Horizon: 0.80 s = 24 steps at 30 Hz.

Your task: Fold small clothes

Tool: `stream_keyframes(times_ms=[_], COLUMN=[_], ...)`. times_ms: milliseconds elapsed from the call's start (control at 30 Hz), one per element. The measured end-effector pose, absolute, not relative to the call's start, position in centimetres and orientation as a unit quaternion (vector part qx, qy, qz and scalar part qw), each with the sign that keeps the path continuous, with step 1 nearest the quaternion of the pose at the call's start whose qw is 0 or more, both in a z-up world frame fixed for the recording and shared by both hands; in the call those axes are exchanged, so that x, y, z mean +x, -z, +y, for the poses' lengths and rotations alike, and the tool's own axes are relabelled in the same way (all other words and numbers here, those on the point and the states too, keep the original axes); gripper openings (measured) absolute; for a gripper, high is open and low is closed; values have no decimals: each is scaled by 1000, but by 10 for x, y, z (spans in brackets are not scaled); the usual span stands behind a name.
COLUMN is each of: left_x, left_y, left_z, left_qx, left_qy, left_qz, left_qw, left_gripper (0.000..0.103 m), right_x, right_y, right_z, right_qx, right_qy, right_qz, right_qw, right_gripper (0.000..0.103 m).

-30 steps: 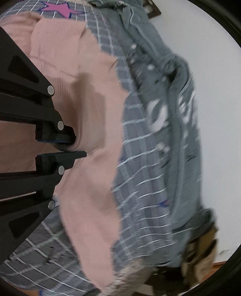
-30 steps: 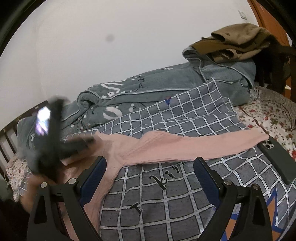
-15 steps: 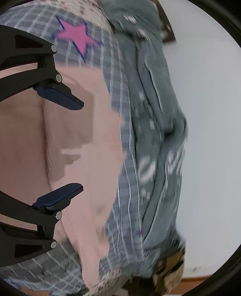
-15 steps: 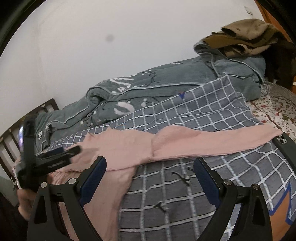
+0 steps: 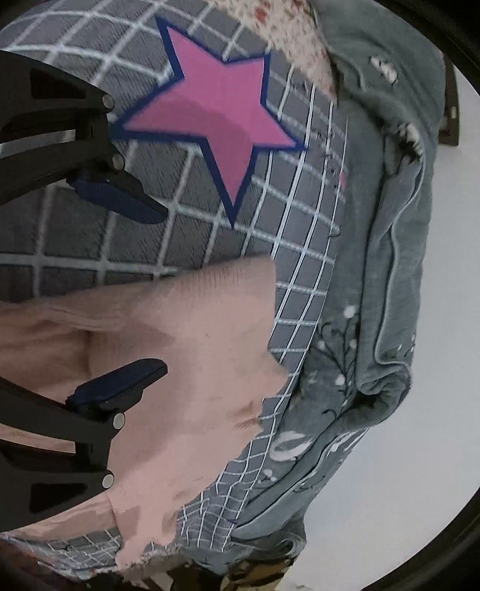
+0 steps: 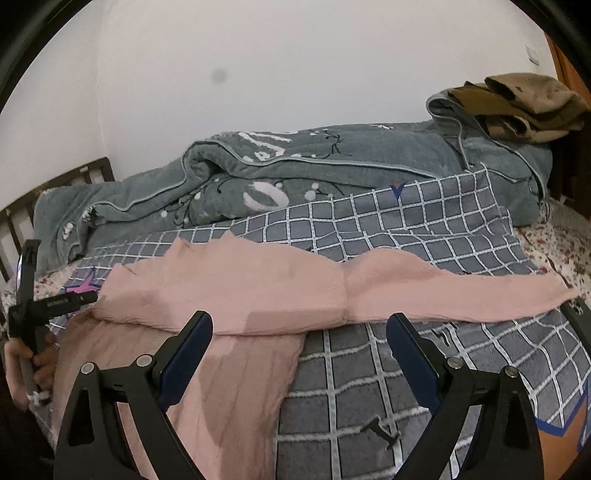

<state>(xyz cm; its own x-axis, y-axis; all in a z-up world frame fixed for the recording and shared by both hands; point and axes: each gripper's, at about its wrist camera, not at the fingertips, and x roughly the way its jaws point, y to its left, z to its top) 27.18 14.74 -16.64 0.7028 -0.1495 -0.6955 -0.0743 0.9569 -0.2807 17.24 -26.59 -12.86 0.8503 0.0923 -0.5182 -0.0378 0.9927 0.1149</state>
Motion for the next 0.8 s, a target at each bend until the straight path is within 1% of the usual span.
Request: stream_keyframes(times_ms=[33,67,133,167,200,267,300,333,367,467,500,533,667,733,800], left_x=[276,280,291,297,300,298,293,289,288,293,294,293,288,288,290], left_y=[167,169,177,180,183,177,169,164,163,181,187,186,181,182,184], left_z=[145,141,133,128,121,120,128,139,147,165,166,166,164,164,161], left_qx=[-146,-145,-134,-122,-102,-89,-104,-120,-126,-145,-151,-149,-143,-145,-139], left_qy=[25,27,26,20,12,14,13,1,-14,-13,-14,-16,-24,-22,-22], left_qz=[387,392,411,417,416,398,371,350,346,382,386,383,375,375,375], left_qw=[910,908,901,900,903,913,923,929,930,913,910,911,916,915,916], left_gripper=[72,70,61,48,32,16,15,15,14,15,19,21,42,45,52], right_x=[177,180,188,190,192,195,195,195,194,194,195,197,201,200,201], right_y=[130,132,135,136,136,137,138,138,138,135,134,134,136,135,135], right_z=[-265,-264,-263,-263,-262,-263,-263,-264,-266,-274,-277,-281,-290,-291,-291], right_qx=[52,55,61,61,60,54,50,43,33,30,35,40,54,53,47], right_qy=[-33,-33,-36,-35,-32,-25,-23,-20,-11,2,3,3,4,5,8], right_qz=[276,280,288,289,289,290,290,289,285,275,276,279,290,289,289], right_qw=[959,958,955,955,955,955,955,956,958,961,961,959,955,956,956], right_gripper=[94,94,94,94,94,94,94,94,94,94,94,94,94,94,94])
